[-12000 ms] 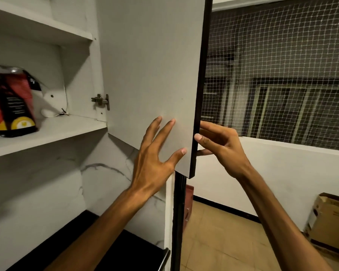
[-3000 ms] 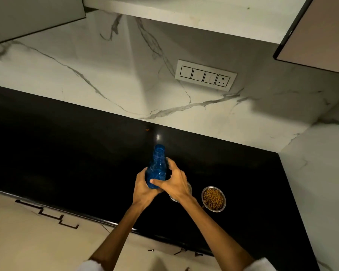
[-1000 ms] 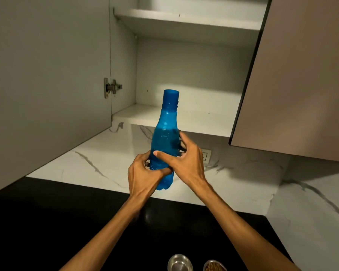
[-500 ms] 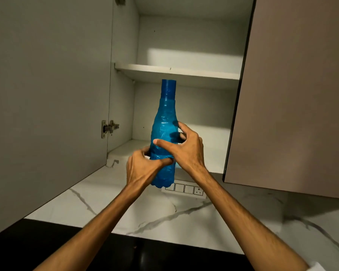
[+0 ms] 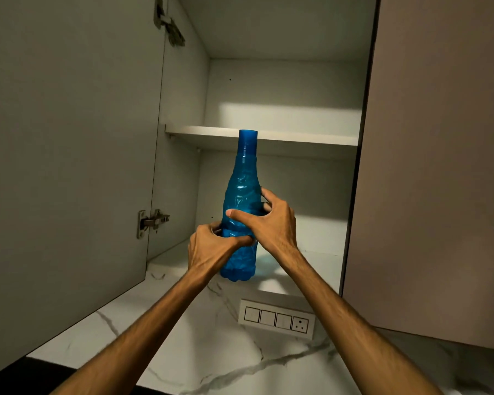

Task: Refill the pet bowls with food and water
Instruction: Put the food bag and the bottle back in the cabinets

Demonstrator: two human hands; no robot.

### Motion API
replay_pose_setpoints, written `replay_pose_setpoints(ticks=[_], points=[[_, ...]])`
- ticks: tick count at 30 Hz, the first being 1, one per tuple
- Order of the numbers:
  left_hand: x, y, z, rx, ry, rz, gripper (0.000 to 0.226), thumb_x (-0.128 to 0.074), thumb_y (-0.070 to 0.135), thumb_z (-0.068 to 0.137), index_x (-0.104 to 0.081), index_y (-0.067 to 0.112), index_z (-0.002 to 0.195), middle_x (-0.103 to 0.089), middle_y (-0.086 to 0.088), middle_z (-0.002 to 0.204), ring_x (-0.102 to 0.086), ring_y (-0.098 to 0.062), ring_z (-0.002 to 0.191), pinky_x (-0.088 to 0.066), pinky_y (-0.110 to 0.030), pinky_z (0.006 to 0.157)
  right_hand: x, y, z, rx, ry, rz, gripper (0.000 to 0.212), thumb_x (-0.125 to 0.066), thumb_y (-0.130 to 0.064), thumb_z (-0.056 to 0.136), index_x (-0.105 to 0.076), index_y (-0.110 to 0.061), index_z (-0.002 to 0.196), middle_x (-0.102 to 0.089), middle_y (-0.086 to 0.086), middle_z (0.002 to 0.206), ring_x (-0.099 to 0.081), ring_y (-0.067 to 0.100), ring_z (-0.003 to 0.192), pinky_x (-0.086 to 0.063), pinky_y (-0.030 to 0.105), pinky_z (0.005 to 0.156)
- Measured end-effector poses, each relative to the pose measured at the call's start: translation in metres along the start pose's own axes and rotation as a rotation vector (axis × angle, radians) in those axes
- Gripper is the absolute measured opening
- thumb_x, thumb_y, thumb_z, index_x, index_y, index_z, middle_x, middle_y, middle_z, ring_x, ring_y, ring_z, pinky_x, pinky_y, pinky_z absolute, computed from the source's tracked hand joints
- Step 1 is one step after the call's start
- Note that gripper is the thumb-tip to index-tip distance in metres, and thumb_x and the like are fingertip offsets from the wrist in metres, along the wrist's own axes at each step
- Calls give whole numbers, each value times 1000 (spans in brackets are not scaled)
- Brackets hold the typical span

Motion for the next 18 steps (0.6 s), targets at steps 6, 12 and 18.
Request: replay_pose_setpoints(ticks=[6,12,18], points=[[-9,-14,24,25,4,28,103,-81,68,39,-70,15,126,-76,1,109,-72,-16,102,-62,-42,92,-13,25,19,-17,-16,21,71,-93,-44,69,-63,-29,132,-77,-5,116,-75,10,96,-65,38,84],[-19,-30,46,43,0,36,106,-82,67,39,-67,12,128,-74,-2,112,-70,-19,103,-61,-38,92,-26,48,37,-49,-19,9,73,-93,-45,69,-62,-28,133,-77,-2,119,-75,14,97,-65,41,84],[-32,-48,71,77,-22,77,82,-94,49,61,-65,10,128,-71,-2,112,-67,-19,102,-57,-30,83,-35,66,53,-78,-13,-16,67,-93,-45,68,-65,-28,126,-77,-2,117,-74,15,95,-65,41,82]])
Point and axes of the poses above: each hand's wrist, its own z-axis towards the middle knuckle, its own x-axis out of the back of the hand, y = z × x, the point moved 3 cm from there along z, towards the middle knuckle
